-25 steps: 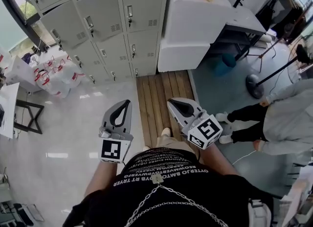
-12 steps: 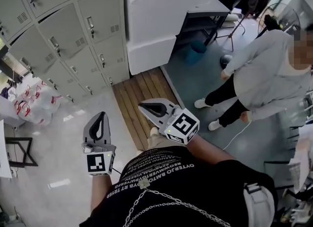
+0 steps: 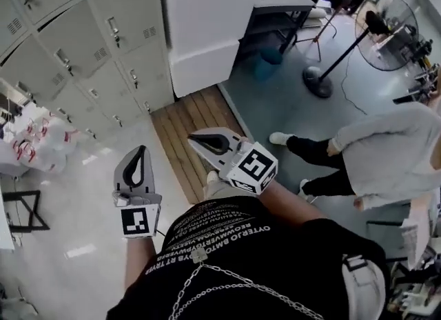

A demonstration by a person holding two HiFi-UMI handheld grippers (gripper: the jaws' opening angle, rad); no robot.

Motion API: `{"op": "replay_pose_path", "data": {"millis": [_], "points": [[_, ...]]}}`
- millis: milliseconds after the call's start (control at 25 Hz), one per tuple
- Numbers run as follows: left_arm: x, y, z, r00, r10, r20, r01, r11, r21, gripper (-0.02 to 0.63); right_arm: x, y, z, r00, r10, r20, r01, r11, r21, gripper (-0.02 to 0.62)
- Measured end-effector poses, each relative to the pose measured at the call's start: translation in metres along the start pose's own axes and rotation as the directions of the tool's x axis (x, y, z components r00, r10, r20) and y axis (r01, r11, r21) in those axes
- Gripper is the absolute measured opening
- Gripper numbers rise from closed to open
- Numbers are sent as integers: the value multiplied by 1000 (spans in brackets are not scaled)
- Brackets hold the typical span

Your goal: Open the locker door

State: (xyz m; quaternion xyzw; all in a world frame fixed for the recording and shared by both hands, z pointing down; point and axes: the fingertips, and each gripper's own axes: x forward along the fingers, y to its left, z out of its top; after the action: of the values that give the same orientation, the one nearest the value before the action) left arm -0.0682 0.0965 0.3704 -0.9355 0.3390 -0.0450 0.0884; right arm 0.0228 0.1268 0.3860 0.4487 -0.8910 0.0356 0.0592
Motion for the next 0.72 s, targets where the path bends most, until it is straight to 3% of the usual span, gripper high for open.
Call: {"op": "replay_pose_path", "data": {"millis": [320, 720], "points": [[1, 52, -9, 997, 74, -2, -74, 997, -33, 3, 47, -12, 9, 1000, 15, 21, -15, 1000, -4, -3], [-11, 66, -31, 996, 93, -18, -94, 992, -81, 3, 62, -2, -1, 999, 33, -6, -33, 999, 2, -3]]}}
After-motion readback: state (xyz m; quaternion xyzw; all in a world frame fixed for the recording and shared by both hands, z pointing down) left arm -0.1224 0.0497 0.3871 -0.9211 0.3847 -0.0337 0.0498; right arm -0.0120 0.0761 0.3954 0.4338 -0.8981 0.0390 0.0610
